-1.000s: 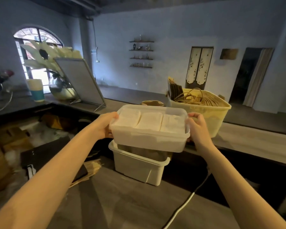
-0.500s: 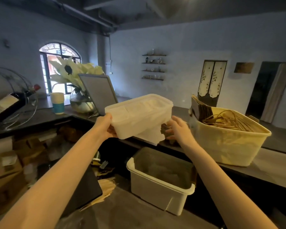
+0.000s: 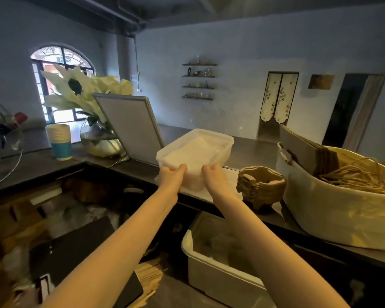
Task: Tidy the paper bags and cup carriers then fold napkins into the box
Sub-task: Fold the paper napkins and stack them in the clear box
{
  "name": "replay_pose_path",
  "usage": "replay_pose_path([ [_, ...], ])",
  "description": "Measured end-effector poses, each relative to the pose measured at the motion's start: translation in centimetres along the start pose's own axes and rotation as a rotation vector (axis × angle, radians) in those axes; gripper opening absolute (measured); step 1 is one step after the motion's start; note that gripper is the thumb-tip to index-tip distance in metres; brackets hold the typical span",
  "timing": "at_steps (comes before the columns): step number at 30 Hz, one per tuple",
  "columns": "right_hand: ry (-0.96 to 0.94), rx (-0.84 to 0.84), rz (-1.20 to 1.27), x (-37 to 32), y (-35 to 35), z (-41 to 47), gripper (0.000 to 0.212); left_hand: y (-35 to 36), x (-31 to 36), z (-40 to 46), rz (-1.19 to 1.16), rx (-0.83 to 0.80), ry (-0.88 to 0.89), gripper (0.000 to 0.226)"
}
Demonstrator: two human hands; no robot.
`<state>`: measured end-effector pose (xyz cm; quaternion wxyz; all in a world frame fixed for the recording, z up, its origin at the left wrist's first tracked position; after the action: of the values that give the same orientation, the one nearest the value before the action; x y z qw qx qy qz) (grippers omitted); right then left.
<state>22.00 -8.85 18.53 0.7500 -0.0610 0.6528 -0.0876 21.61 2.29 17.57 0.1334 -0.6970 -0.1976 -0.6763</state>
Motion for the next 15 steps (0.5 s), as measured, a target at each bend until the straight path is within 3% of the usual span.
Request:
replay_pose_path([
  [4, 0.033, 0.082, -0.091, 1.7, -1.1, 2.3, 0.043, 1.3, -1.5, 1.1, 0.062, -0.128, -0.032, 0.047],
  [15, 0.246, 0.078, -0.172, 5.1, -2.3, 4.2, 0.039, 3.1, -4.7, 3.2, 0.067, -0.288, -0.131, 0.062],
])
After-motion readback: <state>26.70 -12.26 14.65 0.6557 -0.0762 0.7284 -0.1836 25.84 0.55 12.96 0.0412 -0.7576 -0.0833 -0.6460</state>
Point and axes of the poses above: each hand's wrist, its own z-axis towards the middle knuckle, its own y-axis out of the palm, x = y × z, the point moved 1 cm from there along z, towards the middle knuckle
